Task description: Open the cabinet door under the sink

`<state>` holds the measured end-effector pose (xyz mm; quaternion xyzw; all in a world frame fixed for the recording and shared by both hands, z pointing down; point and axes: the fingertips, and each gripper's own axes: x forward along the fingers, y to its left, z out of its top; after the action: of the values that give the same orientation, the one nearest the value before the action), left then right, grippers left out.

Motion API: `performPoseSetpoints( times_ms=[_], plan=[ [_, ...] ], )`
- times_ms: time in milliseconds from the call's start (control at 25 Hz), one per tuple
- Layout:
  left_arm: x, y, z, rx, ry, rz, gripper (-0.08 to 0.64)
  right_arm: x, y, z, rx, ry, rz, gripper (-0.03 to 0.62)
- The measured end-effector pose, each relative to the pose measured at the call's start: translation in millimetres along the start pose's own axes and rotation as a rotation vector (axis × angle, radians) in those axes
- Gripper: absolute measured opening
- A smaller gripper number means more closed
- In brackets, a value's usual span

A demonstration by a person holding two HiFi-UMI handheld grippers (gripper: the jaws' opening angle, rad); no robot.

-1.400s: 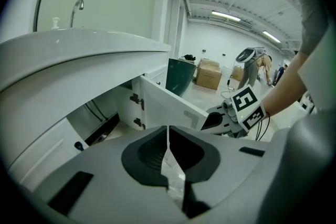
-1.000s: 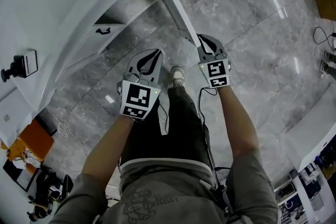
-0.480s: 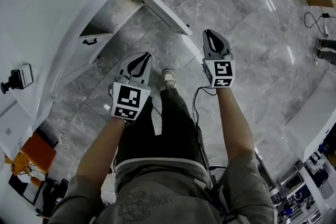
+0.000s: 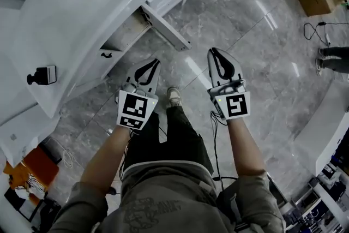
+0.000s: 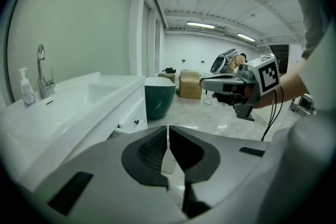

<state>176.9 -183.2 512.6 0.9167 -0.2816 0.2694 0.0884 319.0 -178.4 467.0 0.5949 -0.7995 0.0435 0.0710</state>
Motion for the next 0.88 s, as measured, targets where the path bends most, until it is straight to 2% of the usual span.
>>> performPoseSetpoints(
  times_ms=[360, 600, 880],
  plan=[
    [-87, 9, 104, 0.054, -0.145, 0.063, 0.027, -28, 56, 154, -0.057, -0.201, 0.109, 0.038],
    [-150, 14, 171, 0.108, -0.270, 0.120, 0.027, -42, 97, 232, -0.082, -0.300, 0.189, 0.035],
    [-211, 21, 216, 0.121, -0.379, 0.183, 0.028, -55, 143, 307, -0.104, -0.409, 0.269, 0.035]
  ],
)
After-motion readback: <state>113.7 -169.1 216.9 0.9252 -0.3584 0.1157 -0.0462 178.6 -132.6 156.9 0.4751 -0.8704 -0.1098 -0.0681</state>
